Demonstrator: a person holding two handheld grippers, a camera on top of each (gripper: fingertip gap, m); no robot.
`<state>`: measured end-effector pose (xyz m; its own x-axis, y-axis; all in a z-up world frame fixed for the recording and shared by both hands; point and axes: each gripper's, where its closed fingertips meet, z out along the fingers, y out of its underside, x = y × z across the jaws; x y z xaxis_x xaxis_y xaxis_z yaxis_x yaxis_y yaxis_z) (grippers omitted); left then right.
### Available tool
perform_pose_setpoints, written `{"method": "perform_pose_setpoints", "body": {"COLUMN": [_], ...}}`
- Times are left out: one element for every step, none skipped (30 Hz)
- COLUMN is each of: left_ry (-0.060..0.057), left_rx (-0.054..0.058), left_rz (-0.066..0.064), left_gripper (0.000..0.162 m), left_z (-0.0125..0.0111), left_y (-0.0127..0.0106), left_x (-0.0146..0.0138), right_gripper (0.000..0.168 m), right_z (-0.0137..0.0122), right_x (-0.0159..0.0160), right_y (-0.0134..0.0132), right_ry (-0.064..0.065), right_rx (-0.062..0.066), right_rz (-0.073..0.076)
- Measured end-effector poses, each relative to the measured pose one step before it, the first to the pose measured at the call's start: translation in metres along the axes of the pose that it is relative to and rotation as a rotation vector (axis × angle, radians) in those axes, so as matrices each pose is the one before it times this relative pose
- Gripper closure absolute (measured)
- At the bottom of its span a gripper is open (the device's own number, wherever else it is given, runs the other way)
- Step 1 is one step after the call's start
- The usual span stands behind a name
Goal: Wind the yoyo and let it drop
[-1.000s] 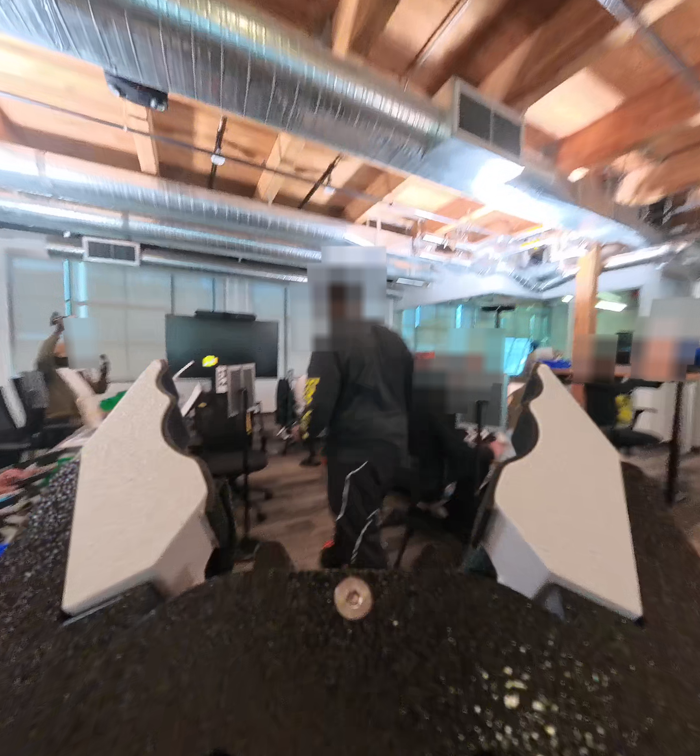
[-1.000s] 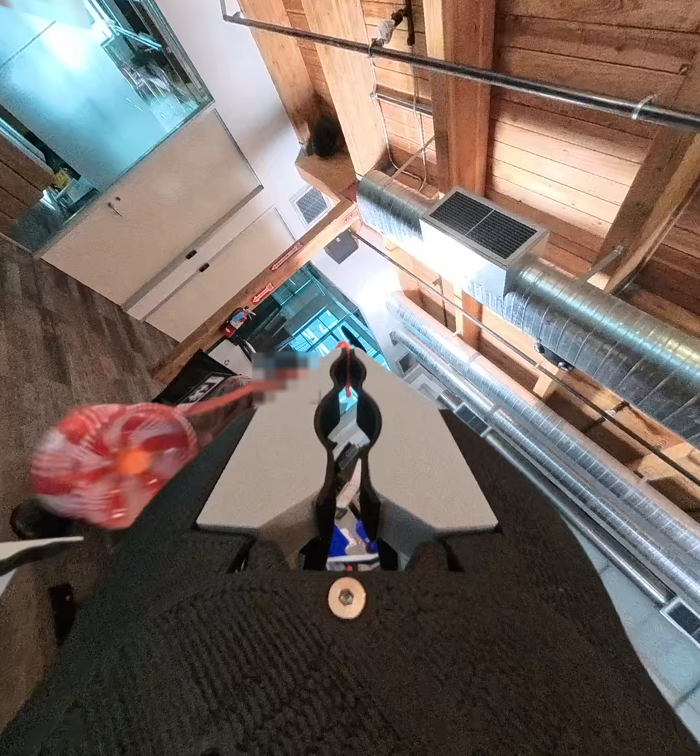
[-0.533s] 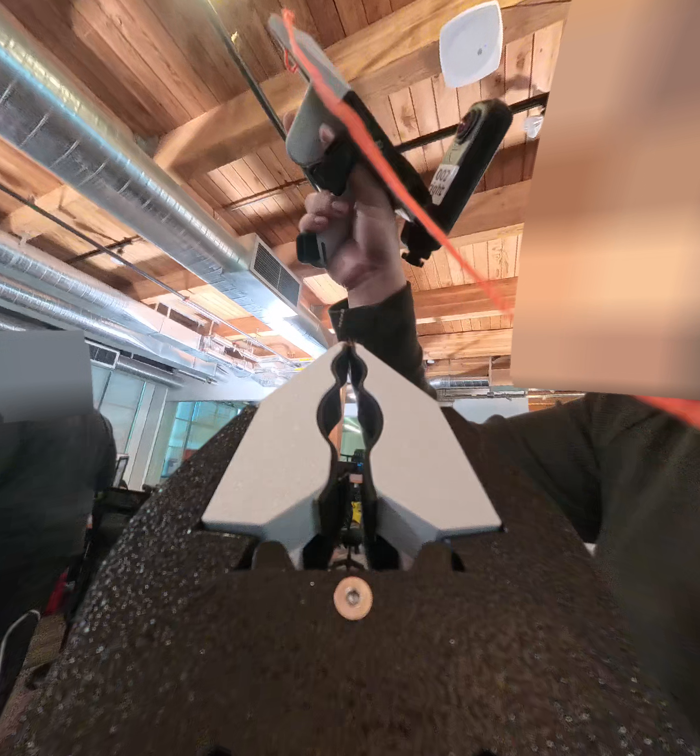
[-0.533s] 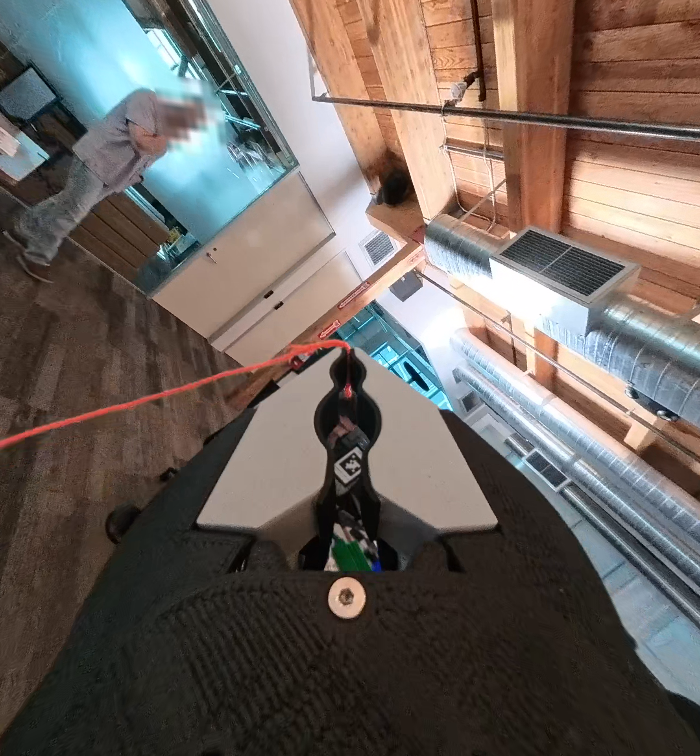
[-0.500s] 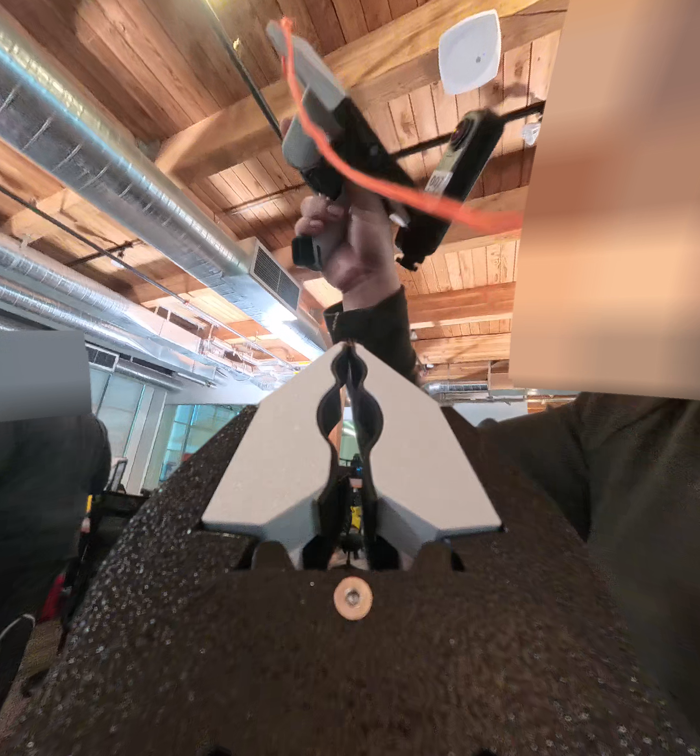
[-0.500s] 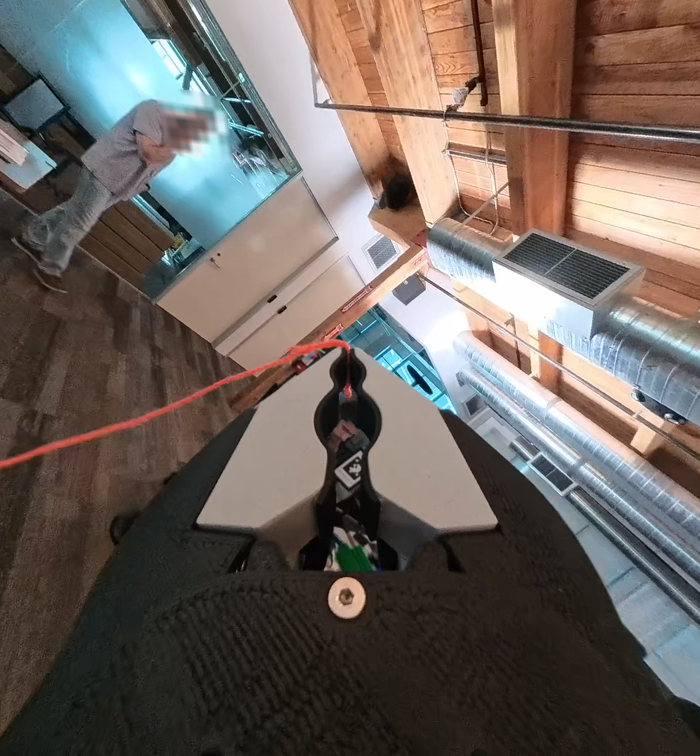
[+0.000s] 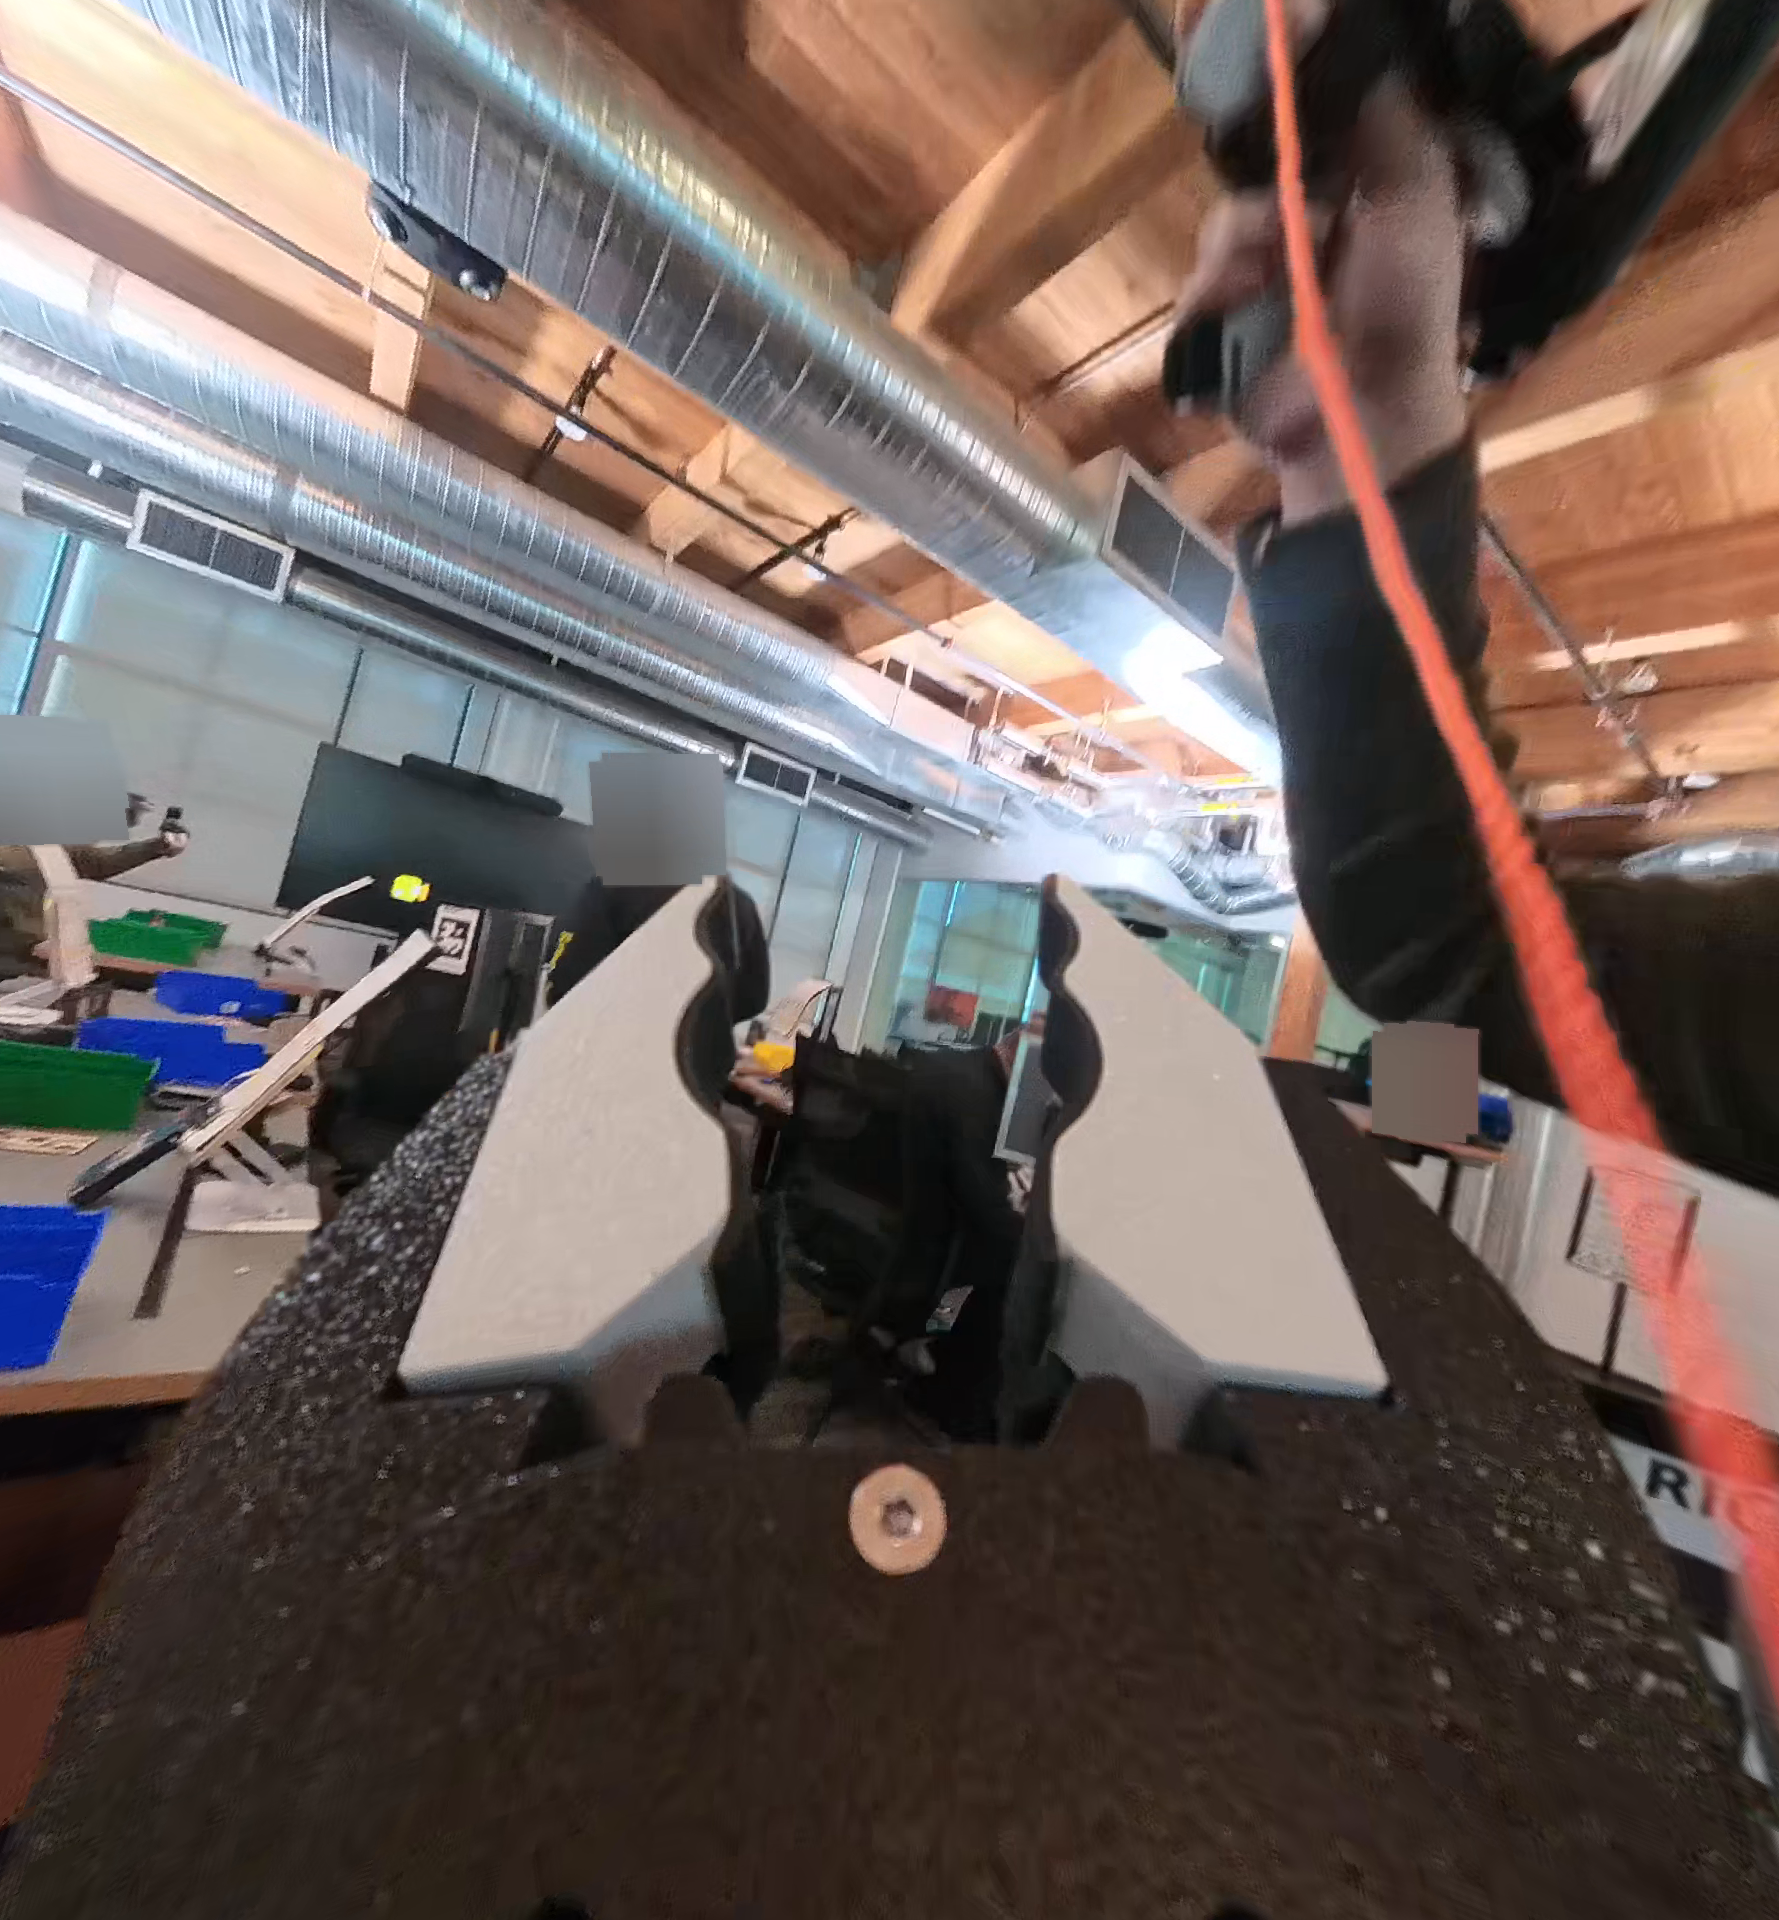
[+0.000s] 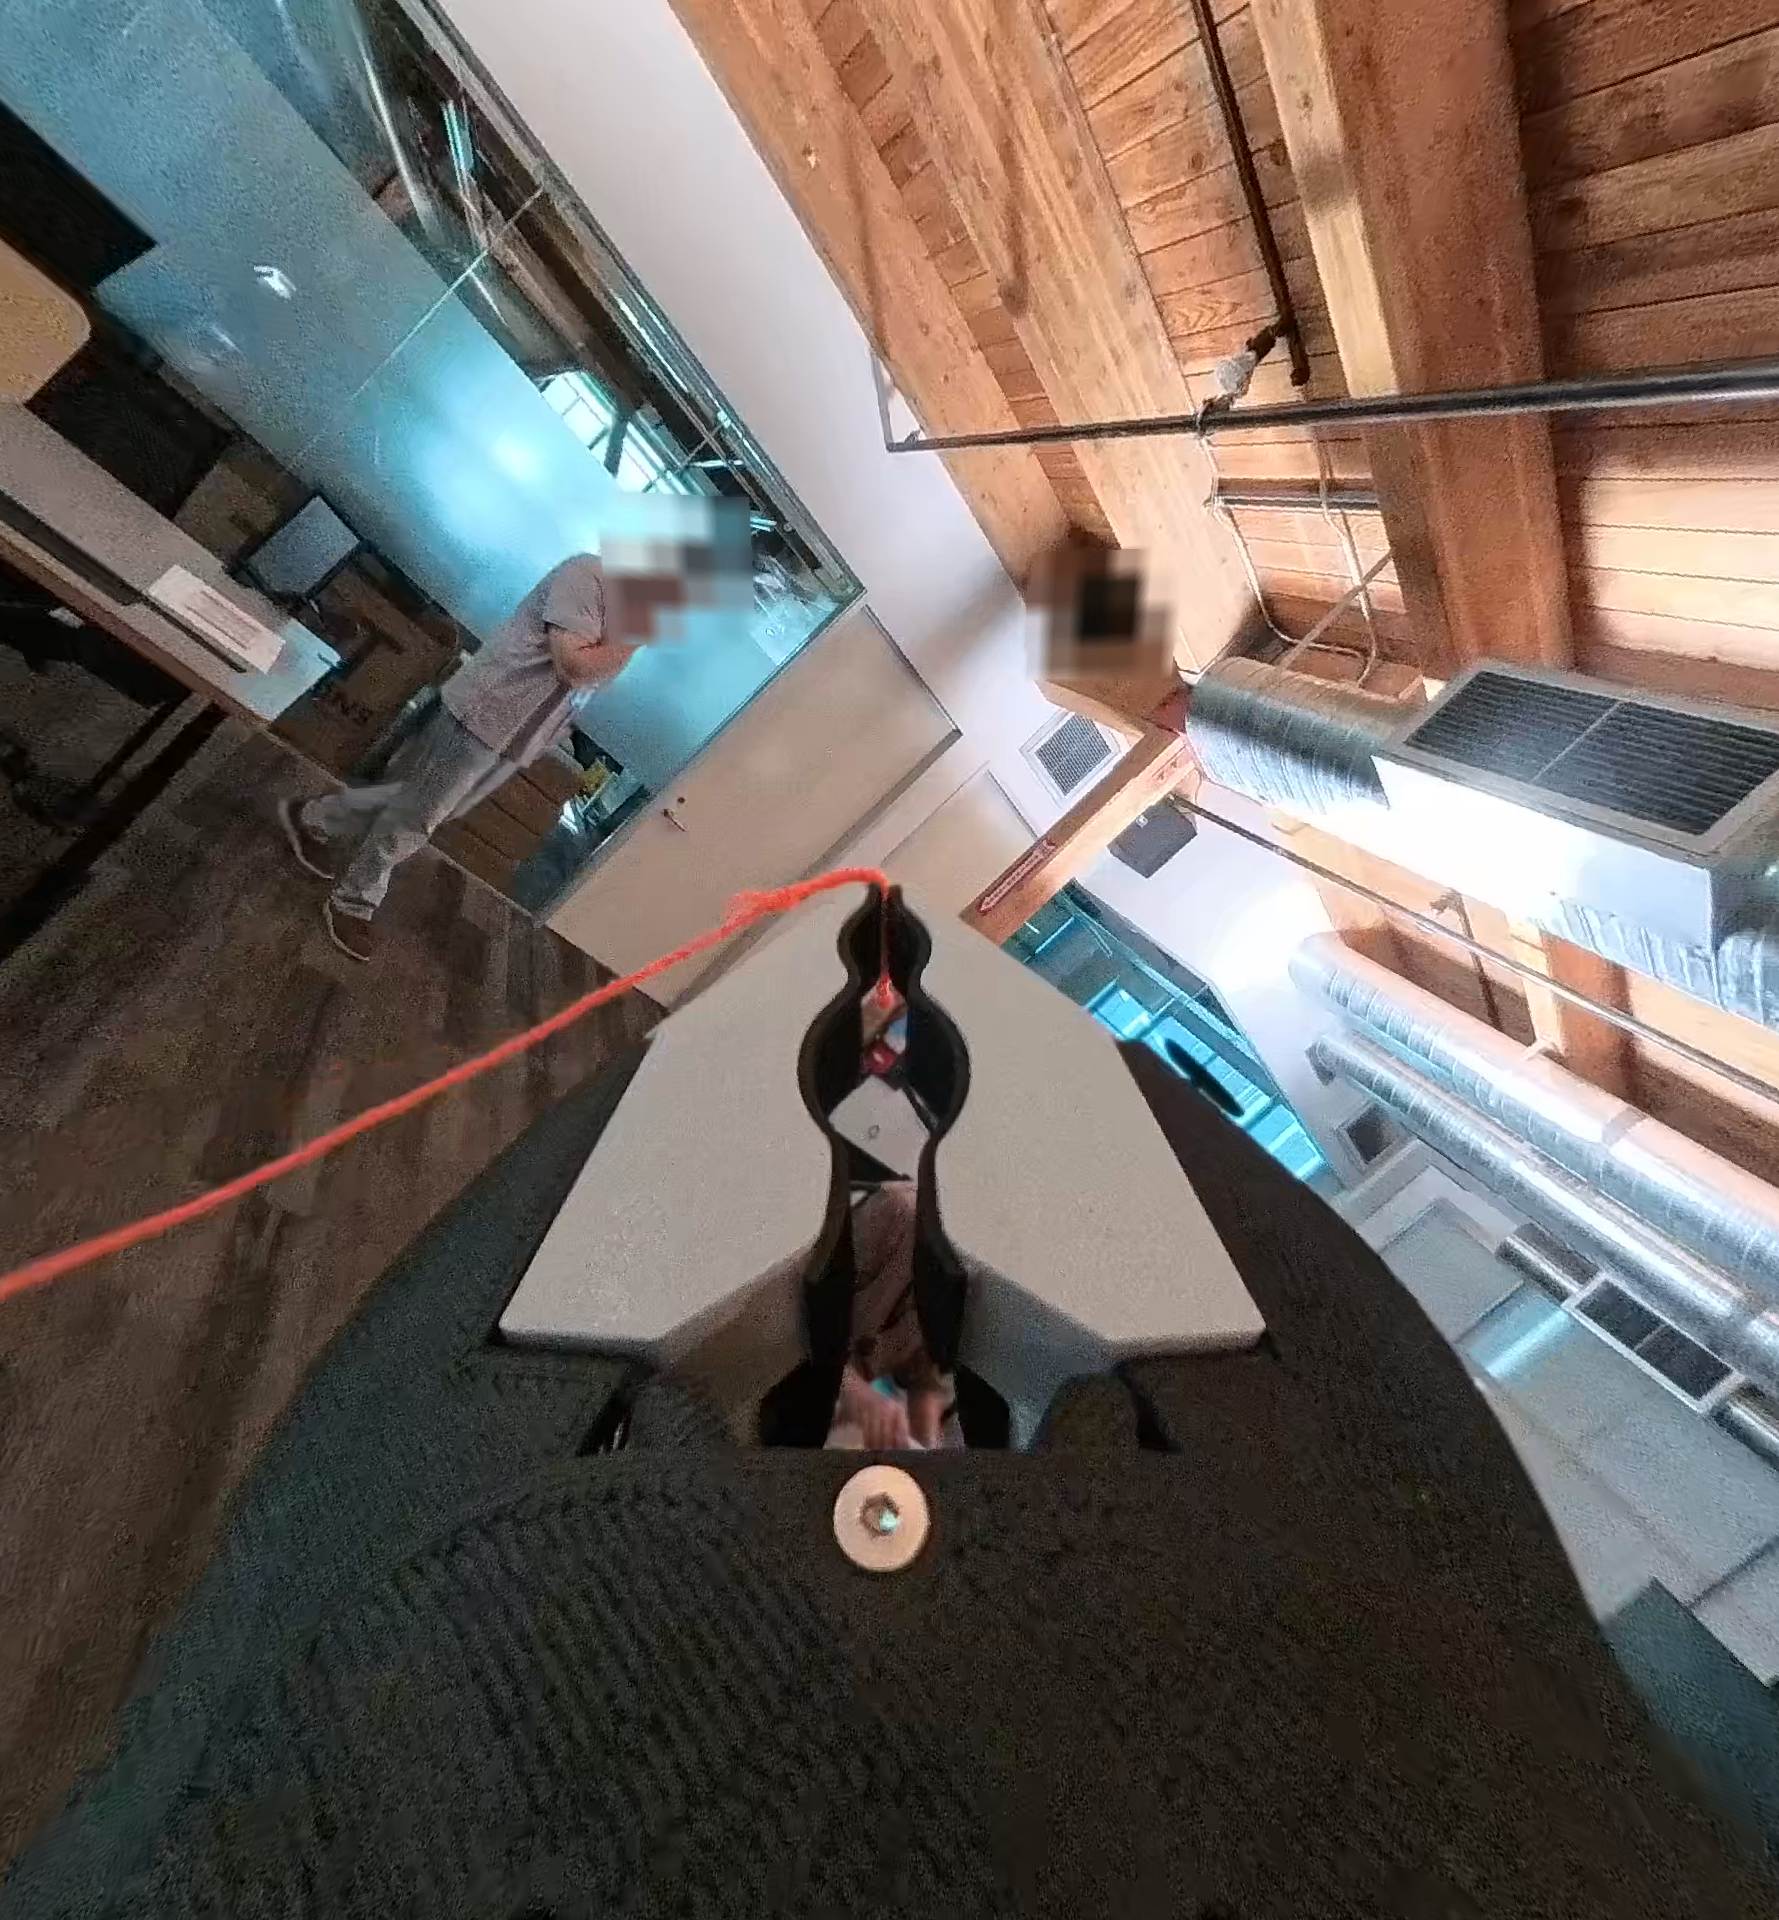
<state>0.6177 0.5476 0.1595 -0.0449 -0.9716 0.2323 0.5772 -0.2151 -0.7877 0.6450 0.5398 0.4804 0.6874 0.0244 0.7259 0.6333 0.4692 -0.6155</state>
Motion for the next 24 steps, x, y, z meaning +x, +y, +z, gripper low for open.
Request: {"method": "perform_pose_setpoints", "body": {"left_ry": [0.0005,0.0185,0.0415,0.0692,0.0881,0.0777,0.0752,0.0614,0.0415,0.0090,0.0113,0.0248,0.0277,0.0148,-0.0012,-0.0112,-0.0139,-0.0281,-0.0346,-0.0426,-0.0480,-0.0390,-0.0496,-0.0549], "left_rx": [-0.0078,-0.0113,-0.0304,-0.0411,-0.0543,-0.0673,-0.0703,-0.0685,-0.0510,-0.0258,-0.0200,-0.0229,0.0098,0.0361,0.0397,0.0299,0.0147,-0.0016,-0.0156,-0.0295,-0.0262,-0.0125,-0.0025,0.0050], "left_rz": [0.0074,-0.0026,-0.0157,-0.0201,-0.0266,-0.0284,-0.0178,-0.0036,0.0138,0.0142,0.0003,-0.0429,-0.0709,-0.0773,-0.0661,-0.0527,-0.0355,-0.0227,-0.0096,-0.0014,-0.0040,-0.0042,-0.0063,-0.0110], "left_gripper": [0.105,0.106,0.105,0.106,0.108,0.107,0.108,0.111,0.116,0.119,0.121,0.122,0.123,0.122,0.121,0.120,0.120,0.119,0.118,0.117,0.114,0.110,0.105,0.100], "left_z": [-0.00074,0.00009,0.00175,0.00194,0.00309,0.00410,0.00437,0.00383,0.00221,0.00043,-0.00214,-0.00361,-0.00551,-0.00709,-0.00934,-0.01002,-0.00839,-0.00861,-0.00716,-0.00662,-0.00551,-0.00396,-0.00434,-0.00413], "left_y": [0.00231,0.00322,0.00549,0.00894,0.01315,0.01760,0.02092,0.02216,0.02089,0.01811,0.01704,0.01381,0.01167,0.00660,0.00719,0.00672,0.00507,0.00757,0.00879,0.01040,0.00990,0.00708,0.00697,0.00604], "left_x": [0.00070,0.00270,0.00722,0.01174,0.01633,0.01614,0.01701,0.01560,0.01349,0.00927,0.00893,0.00868,0.00626,0.00360,-0.00019,-0.00254,-0.00306,-0.00724,-0.00946,-0.01138,-0.01295,-0.01005,-0.01420,-0.01581], "right_gripper": [0.168,0.168,0.168,0.168,0.168,0.168,0.168,0.168,0.168,0.168,0.168,0.168,0.168,0.168,0.168,0.168,0.168,0.168,0.168,0.168,0.168,0.168,0.168,0.168], "right_z": [0.00956,0.00980,0.01037,0.00977,0.00921,0.00963,0.00932,0.00886,0.00871,0.00967,0.00436,0.00852,0.00878,0.00844,0.00843,0.00714,0.00549,0.00317,0.00252,0.00113,-0.00001,0.00042,0.00057,0.00000], "right_x": [0.00567,0.00250,0.00272,0.00566,0.01033,0.01085,0.00914,0.00769,0.00686,0.00762,0.00387,-0.00100,0.00169,0.00368,0.00308,0.00112,0.00084,0.00274,0.00278,0.00218,0.00170,0.00129,-0.00285,0.00278], "right_y": [-0.00733,-0.00720,-0.00678,-0.00855,-0.00912,-0.00879,-0.00809,-0.00714,-0.00610,-0.00495,-0.00342,-0.00259,-0.00243,-0.00233,-0.00181,-0.00313,-0.00495,-0.00635,-0.00705,-0.00753,-0.00819,-0.00882,-0.00823,-0.00755], "right_ry": [0.0003,-0.0171,-0.0079,0.0132,0.0382,0.0360,0.0224,0.0144,0.0125,0.0252,0.0163,-0.0147,0.0132,0.0294,0.0242,0.0079,0.0018,0.0091,0.0071,0.0021,0.0027,-0.0016,-0.0228,0.0144], "right_rx": [0.0101,0.0073,0.0049,0.0114,0.0119,0.0058,-0.0007,-0.0016,-0.0059,-0.0107,-0.0120,-0.0189,-0.0166,-0.0156,-0.0200,-0.0128,-0.0037,0.0036,0.0076,0.0099,0.0135,0.0131,0.0105,0.0112], "right_rz": [0.0089,0.0107,0.0219,0.0008,-0.0266,-0.0312,-0.0119,-0.0037,-0.0146,-0.0275,-0.0364,-0.0271,-0.0232,-0.0461,-0.0433,-0.0193,-0.0039,-0.0024,-0.0023,0.0065,0.0083,0.0073,0.0117,0.0059]}}
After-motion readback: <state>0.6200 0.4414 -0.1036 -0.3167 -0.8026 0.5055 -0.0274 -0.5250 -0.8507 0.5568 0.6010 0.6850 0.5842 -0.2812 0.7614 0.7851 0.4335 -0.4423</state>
